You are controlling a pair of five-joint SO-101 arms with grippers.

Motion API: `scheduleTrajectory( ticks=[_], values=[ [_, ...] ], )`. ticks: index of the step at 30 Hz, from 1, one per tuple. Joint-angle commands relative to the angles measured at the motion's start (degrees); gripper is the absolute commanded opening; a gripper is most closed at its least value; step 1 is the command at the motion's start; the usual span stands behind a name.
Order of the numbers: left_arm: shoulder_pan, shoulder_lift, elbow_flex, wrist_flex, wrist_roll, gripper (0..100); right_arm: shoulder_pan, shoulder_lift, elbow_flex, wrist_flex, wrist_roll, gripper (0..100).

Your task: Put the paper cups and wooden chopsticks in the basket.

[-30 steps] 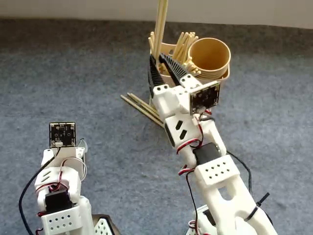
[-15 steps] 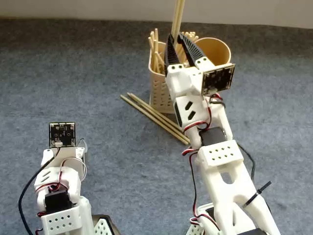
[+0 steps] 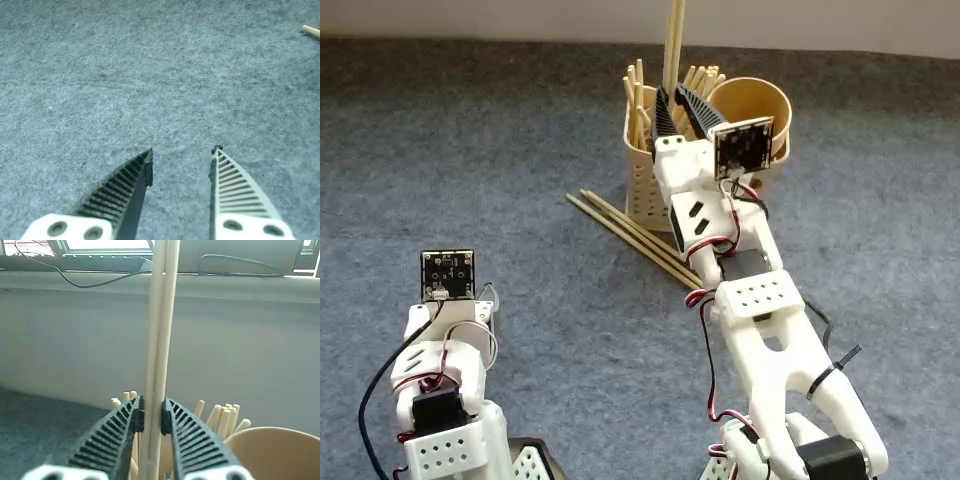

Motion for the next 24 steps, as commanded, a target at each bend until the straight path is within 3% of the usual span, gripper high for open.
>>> scheduleTrajectory(
  ticks=[1, 14, 20, 24],
  values=[
    [-0.48, -0.22, 1.10, 0.00, -0.35, 19, 0.48, 0.13, -2.15, -1.54, -0.35, 0.6],
    [-0.57, -0.22, 1.10, 0.00, -0.35, 19, 0.48, 0.04, 1.36, -1.10, -0.26, 0.9],
    [-0.57, -0.22, 1.10, 0.00, -0.35, 19, 0.48, 0.04, 1.45, -0.92, -0.26, 13.3],
    [-0.57, -0.22, 1.10, 0.00, -0.35, 19, 0.48, 0.04, 2.15, -0.92, -0.26, 13.5]
  ],
)
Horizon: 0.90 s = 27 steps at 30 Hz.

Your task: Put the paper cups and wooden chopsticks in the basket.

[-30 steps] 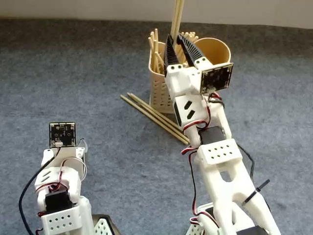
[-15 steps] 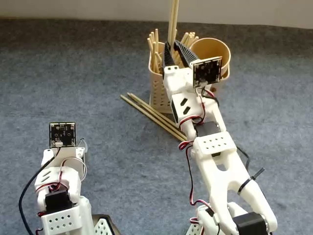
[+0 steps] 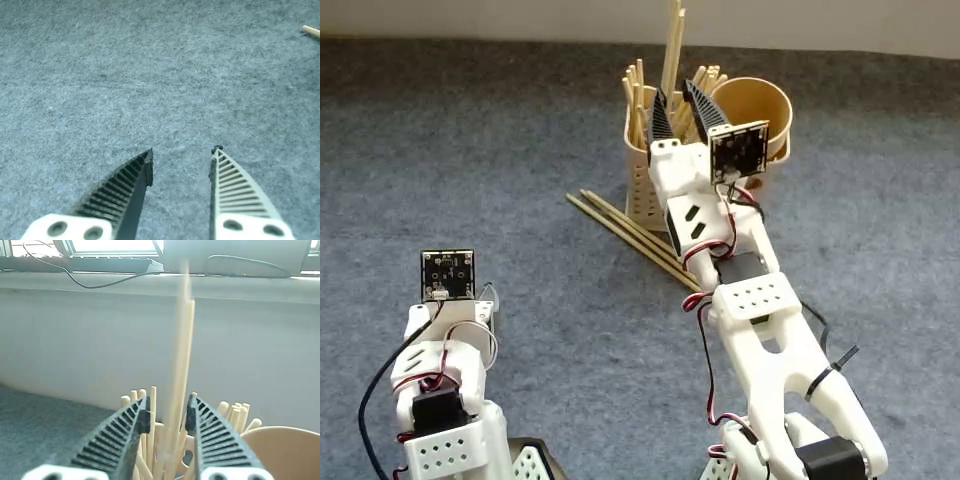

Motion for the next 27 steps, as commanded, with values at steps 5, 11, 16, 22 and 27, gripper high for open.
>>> scheduleTrajectory(
  ticks=[5, 11, 16, 22, 27],
  values=[
    [-0.57, -0.22, 1.10, 0.00, -0.35, 19, 0.84, 0.04, 0.66, 0.04, -0.26, 13.5],
    [-0.57, -0.22, 1.10, -0.09, -0.35, 19, 0.66, -3.82, 1.71, 0.04, -0.35, 13.5],
    [-0.57, -0.22, 1.10, -0.09, -0.35, 19, 0.13, -17.36, 7.34, 0.04, -0.26, 13.5],
    [-0.57, -0.22, 1.10, -0.09, -0.35, 19, -3.21, -28.53, 11.12, 5.41, -0.26, 13.4],
    [-0.57, -0.22, 1.10, -0.09, -0.35, 19, -5.23, -32.75, 10.95, 12.18, -0.26, 13.4]
  ],
)
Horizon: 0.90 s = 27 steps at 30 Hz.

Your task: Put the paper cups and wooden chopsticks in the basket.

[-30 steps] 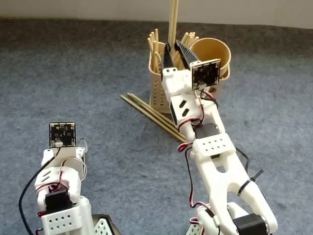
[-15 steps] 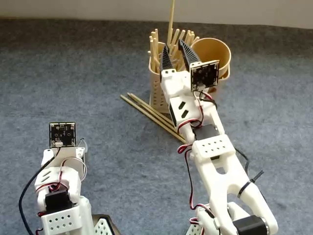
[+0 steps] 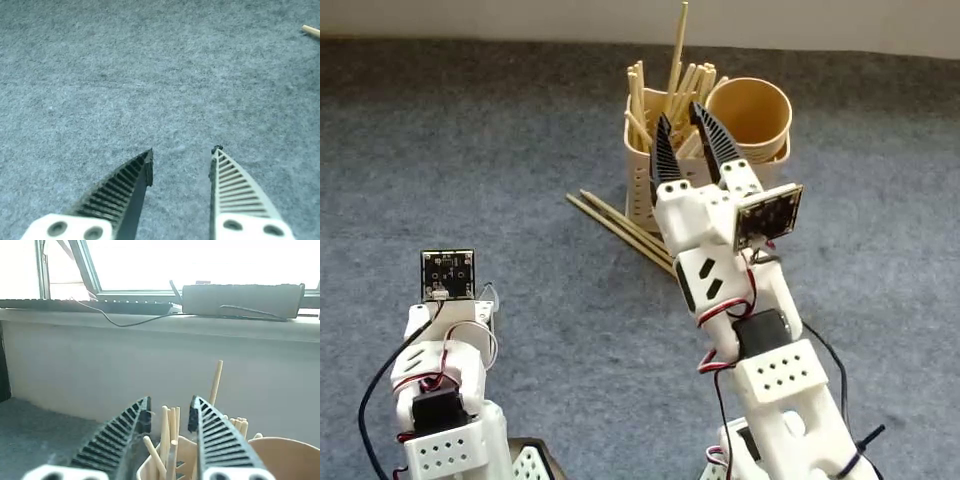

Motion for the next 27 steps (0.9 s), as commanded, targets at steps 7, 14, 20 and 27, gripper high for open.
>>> scheduleTrajectory(
  ticks=[7, 14, 20, 27],
  values=[
    [-0.57, -0.22, 1.10, -0.09, -0.35, 19, -6.90, -15.69, -0.48, 13.85, -0.18, 13.4],
    [-0.57, -0.22, 1.10, -0.09, -0.35, 19, -14.90, -23.25, -0.48, 29.49, -0.09, 13.4],
    [-0.57, -0.22, 1.10, -0.09, -0.35, 19, -20.18, -23.25, 0.22, 35.03, -0.09, 13.4],
    [-0.57, -0.22, 1.10, -0.09, -0.35, 19, -24.31, -23.08, 0.31, 43.30, -0.35, 13.4]
  ],
)
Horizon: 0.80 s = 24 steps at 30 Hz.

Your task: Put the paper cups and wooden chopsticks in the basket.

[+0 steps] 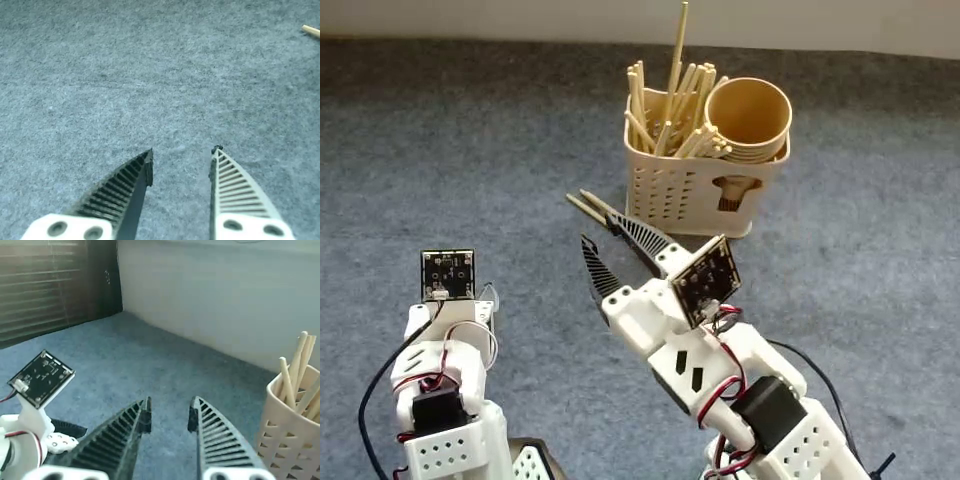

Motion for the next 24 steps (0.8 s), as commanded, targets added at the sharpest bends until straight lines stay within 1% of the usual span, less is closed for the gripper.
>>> scheduleTrajectory(
  ticks=[1, 4, 11, 14, 17, 20, 24],
  values=[
    [-0.57, -0.22, 1.10, -0.09, -0.35, 19, -3.03, -0.57, -0.13, 3.12, -0.35, 13.4],
    [-0.57, -0.22, 1.10, -0.09, -0.35, 19, -4.70, -0.57, 2.24, 3.30, -0.18, 13.4],
    [-0.40, -0.22, 1.10, 0.00, -0.35, 19, -4.79, -0.48, 6.55, 3.30, -0.09, 13.4],
    [-0.40, -0.22, 1.10, 0.00, -0.35, 19, -4.88, -0.48, 6.73, 1.71, -0.09, 13.3],
    [-0.40, -0.22, 1.10, 0.00, -0.35, 19, -4.79, 0.31, 6.73, 1.63, -0.09, 10.4],
    [-0.40, -0.22, 1.10, 0.00, -0.35, 19, -4.79, 5.76, 6.64, 1.63, -0.09, 9.1],
    [-0.40, -0.22, 1.10, 0.00, -0.35, 19, -4.62, 17.45, 6.02, 1.71, -0.09, 9.1]
  ],
)
